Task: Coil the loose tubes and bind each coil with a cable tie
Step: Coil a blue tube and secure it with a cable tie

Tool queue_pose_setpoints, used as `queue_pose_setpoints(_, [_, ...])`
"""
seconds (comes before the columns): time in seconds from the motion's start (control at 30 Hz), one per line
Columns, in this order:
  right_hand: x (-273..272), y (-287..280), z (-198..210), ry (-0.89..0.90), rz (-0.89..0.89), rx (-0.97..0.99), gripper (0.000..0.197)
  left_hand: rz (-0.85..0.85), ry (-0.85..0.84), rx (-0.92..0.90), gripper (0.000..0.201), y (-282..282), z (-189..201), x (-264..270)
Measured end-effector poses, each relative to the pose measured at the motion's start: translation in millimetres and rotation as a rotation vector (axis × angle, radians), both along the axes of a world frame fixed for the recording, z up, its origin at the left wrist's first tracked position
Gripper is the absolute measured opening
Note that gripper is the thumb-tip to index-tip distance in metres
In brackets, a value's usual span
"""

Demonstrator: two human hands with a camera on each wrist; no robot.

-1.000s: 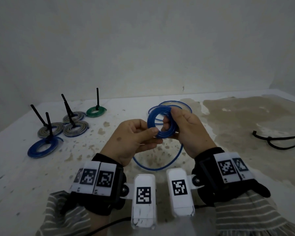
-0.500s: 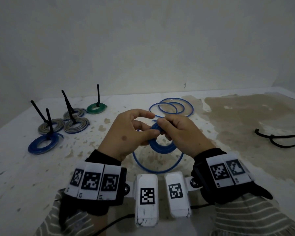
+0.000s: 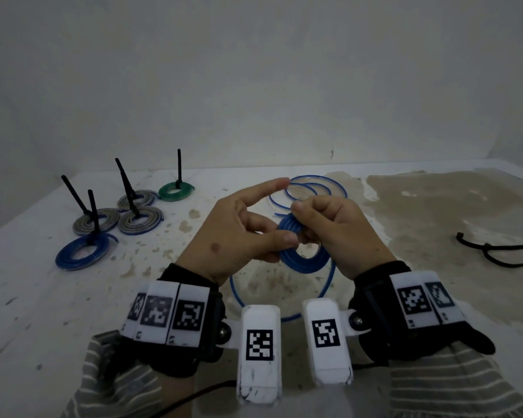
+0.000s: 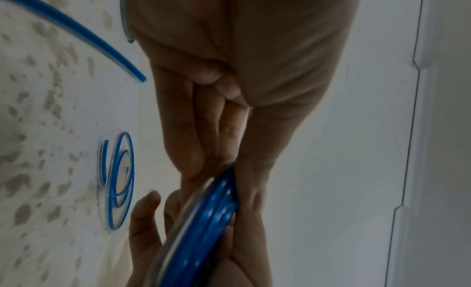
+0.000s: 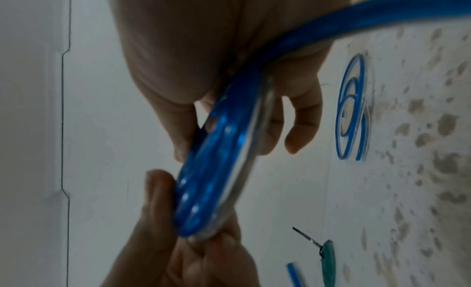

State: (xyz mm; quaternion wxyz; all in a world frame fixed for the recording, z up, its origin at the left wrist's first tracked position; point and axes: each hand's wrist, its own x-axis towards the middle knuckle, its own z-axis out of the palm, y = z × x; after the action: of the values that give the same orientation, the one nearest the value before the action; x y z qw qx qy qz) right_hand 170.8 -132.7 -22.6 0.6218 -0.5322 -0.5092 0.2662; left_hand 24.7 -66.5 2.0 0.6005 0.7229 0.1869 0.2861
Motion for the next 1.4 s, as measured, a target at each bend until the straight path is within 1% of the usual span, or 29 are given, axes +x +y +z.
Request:
queue_pose_setpoints(0.1, [3, 0, -1, -0.008, -0.044, -0.034, 0.034, 0.118, -0.061, -0.018, 0.081, 4, -1, 0])
queue_pose_setpoints(0.17, [4, 1, -1, 0.082, -0.023, -0.072, 0.035, 0.201, -0.103, -0.06, 0.084, 7, -4, 1])
queue_pose_setpoints(0.23, [2, 1, 0, 0.17, 0.007, -0.071, 0.035, 0.247, -0.119, -0.093, 0.08, 8, -7, 5])
queue_pose_setpoints(0.3, [-1, 1, 1, 0.201, -0.001, -0.066, 0.034, 0.251, -0.094, -0.099, 0.072, 6, -10, 9])
queue_pose_setpoints(0.33, [-1, 0, 1, 0.177, -0.022, -0.073, 0.034, 0.231, -0.058, -0.095, 0.068, 5, -11, 10])
queue_pose_setpoints(0.43, [-2, 0, 0, 0.001, -0.076, -0.144, 0.035, 0.139, 0.096, -0.048, 0.061, 3, -11, 10])
queue_pose_setpoints(0.47, [-3, -1, 1, -0.06, -0.066, -0.175, 0.036, 0.128, 0.119, -0.024, 0.06, 4, -11, 9])
queue_pose_setpoints(0.53, [-6, -1, 2, -0.158, -0.043, -0.229, 0.036, 0.143, 0.112, 0.022, 0.059, 6, -10, 8])
queue_pose_setpoints(0.57, [-8, -2, 3, -0.198, -0.043, -0.241, 0.033, 0.151, 0.111, 0.04, 0.057, 7, -9, 7])
queue_pose_setpoints(0.6, [-9, -4, 4, -0.224, -0.054, -0.233, 0.026, 0.148, 0.125, 0.057, 0.055, 8, -9, 6])
queue_pose_setpoints(0.67, [-8, -6, 5, -0.212, -0.07, -0.203, 0.005, 0.094, 0.183, 0.069, 0.045, 7, -9, 6])
queue_pose_setpoints(0.73, [-5, -7, 4, -0.181, -0.079, -0.193, 0.011, 0.053, 0.228, 0.103, 0.032, 4, -11, 9])
queue_pose_setpoints(0.8, [-4, -5, 2, -0.136, -0.097, -0.167, 0.01, 0.081, 0.214, 0.14, 0.021, 1, -11, 11])
queue_pose_setpoints(0.87, [-3, -2, 3, -0.048, -0.1, -0.111, 0.002, 0.12, 0.15, 0.091, 0.017, 2, -12, 11])
queue_pose_setpoints(0.97, [-2, 1, 3, 0.056, -0.08, -0.055, 0.024, 0.183, 0.016, -0.103, 0.013, 5, -13, 10])
queue_pose_setpoints(1.0, [-3, 1, 4, 0.088, -0.075, -0.049, 0.028, 0.191, -0.025, -0.167, 0.012, 5, -13, 11])
queue_pose_setpoints(1.1, [-4, 1, 4, 0.159, -0.079, 0.012, 0.032, 0.154, -0.091, -0.293, 0.009, 0, -13, 16])
queue_pose_setpoints(1.17, [-3, 0, 5, 0.176, -0.099, 0.044, 0.033, 0.117, -0.072, -0.298, 0.008, -4, -15, 19])
queue_pose_setpoints(1.27, [-2, -2, 5, 0.118, -0.118, -0.008, 0.032, 0.069, 0.046, -0.201, 0.011, -5, -15, 18])
queue_pose_setpoints(1.33, [-1, -2, 3, -0.003, -0.109, -0.071, 0.03, 0.079, 0.085, -0.146, 0.012, -2, -13, 15])
queue_pose_setpoints(1.4, [-3, -2, 2, -0.12, -0.099, -0.122, 0.029, 0.109, 0.074, -0.117, 0.016, 1, -9, 10])
